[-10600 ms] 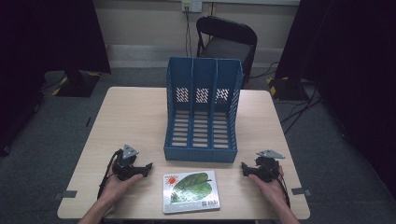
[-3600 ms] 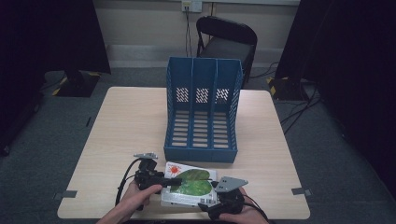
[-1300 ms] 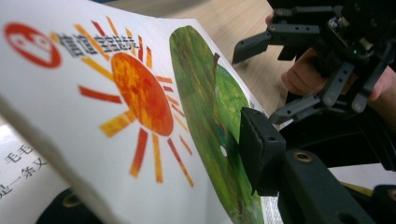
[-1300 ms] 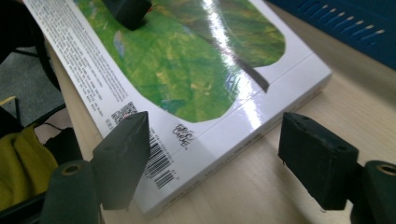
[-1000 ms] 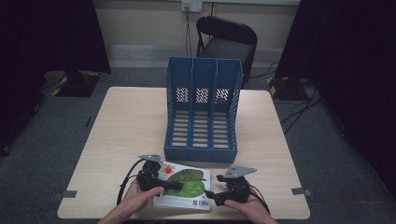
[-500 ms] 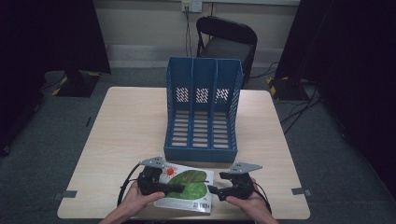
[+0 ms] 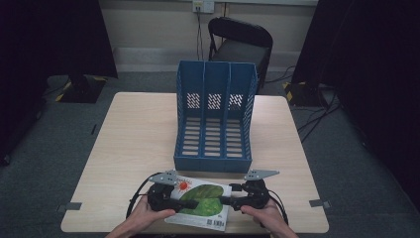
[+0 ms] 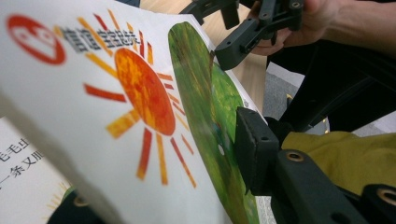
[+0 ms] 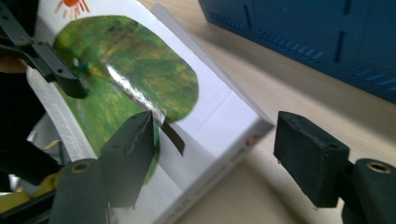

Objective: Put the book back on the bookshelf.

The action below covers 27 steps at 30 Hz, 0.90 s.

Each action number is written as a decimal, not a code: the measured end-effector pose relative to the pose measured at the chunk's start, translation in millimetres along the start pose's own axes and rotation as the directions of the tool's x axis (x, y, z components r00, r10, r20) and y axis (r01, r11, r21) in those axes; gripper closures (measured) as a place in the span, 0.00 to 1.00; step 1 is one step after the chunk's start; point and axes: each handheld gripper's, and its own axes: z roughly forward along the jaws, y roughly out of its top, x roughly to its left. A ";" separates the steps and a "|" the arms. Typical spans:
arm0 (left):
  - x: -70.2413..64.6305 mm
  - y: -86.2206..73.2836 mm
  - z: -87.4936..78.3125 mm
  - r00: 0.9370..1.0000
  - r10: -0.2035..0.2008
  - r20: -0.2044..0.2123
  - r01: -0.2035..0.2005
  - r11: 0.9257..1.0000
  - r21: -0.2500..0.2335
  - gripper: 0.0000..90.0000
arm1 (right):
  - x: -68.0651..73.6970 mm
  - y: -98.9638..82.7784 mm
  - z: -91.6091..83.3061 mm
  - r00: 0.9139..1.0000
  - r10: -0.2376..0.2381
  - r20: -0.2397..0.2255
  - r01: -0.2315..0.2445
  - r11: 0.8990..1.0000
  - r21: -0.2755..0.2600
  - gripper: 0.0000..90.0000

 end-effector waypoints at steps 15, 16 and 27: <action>-1.2 0.3 -2.8 1.000 0.006 0.000 -0.006 1.000 0.006 0.80 | 5.4 4.8 -13.8 0.998 -0.030 -0.061 0.025 0.995 -0.094 0.56; -1.2 0.3 -2.8 1.000 0.006 0.000 -0.006 1.000 0.006 0.80 | 5.4 4.8 -13.8 0.998 -0.030 -0.061 0.025 0.995 -0.094 0.56; 3.8 -2.2 -8.3 0.998 -0.016 -0.057 0.015 1.000 -0.015 0.74 | 11.4 7.9 -28.5 0.989 -0.077 -0.125 0.055 0.984 -0.169 0.73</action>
